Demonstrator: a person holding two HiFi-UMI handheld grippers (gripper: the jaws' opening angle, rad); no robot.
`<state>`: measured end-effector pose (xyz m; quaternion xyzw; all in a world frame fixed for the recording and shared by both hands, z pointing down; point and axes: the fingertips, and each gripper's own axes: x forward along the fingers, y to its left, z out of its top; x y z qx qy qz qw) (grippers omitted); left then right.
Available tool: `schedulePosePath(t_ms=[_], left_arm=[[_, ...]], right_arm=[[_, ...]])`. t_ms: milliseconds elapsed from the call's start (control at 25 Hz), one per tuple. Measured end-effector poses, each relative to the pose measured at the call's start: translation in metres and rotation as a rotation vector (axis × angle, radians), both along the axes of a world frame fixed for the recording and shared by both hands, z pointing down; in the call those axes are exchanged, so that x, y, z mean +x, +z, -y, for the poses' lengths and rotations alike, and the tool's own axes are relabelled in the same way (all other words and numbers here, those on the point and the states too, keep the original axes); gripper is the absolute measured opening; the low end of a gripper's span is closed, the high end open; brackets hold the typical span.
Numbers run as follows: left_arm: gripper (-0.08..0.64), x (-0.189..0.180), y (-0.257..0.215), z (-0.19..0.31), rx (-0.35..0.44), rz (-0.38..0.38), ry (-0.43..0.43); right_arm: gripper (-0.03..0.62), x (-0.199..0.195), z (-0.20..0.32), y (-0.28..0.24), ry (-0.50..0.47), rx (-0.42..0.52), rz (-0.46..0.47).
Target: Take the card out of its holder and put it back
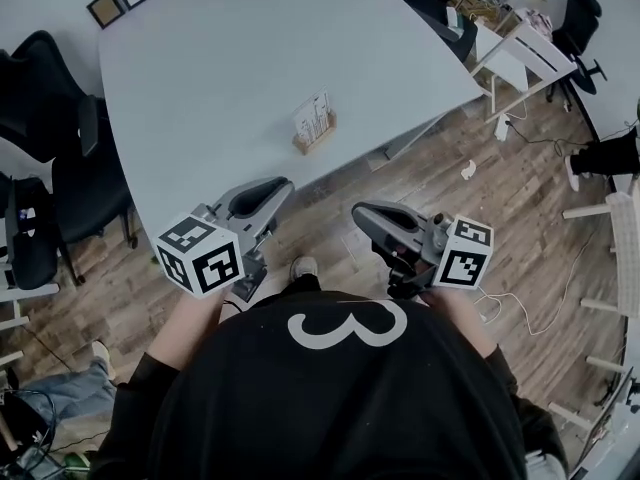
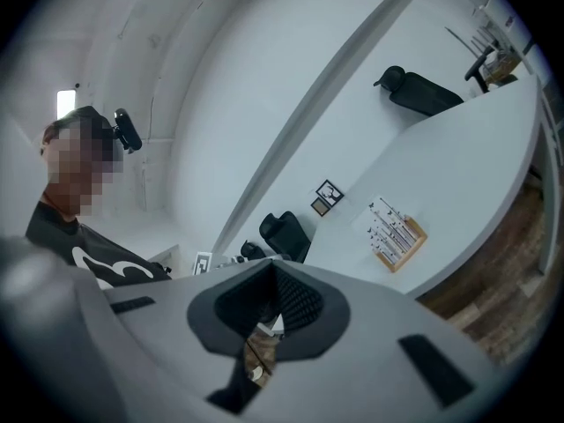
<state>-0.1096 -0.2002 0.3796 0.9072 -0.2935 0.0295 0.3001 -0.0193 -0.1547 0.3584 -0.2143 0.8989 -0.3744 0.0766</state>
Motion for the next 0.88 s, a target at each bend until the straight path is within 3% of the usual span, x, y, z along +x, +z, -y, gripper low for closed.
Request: schedulePosePath(t_ms=[320, 480, 640, 880], left_arm=[[0.014, 0.027, -0.031, -0.103, 0.016, -0.108, 0.069], [0.014, 0.04, -0.036, -0.145, 0.027, -0.115, 0.084], [0.014, 0.046, -0.04, -0.178, 0.045, -0.132, 0.088], [0.014, 0.056, -0.051, -0.211, 0.072, -0.129, 0.086]], right_arm=[[0.01, 0.003, -0.078, -0.003, -0.028, 0.029, 0.003], [0.009, 0.016, -0.114, -0.007, -0.014, 0.038, 0.01], [0.009, 0.024, -0.143, -0.017, 0.007, 0.036, 0.095], [0.009, 0.029, -0.177, -0.025, -0.018, 0.101, 0.046]])
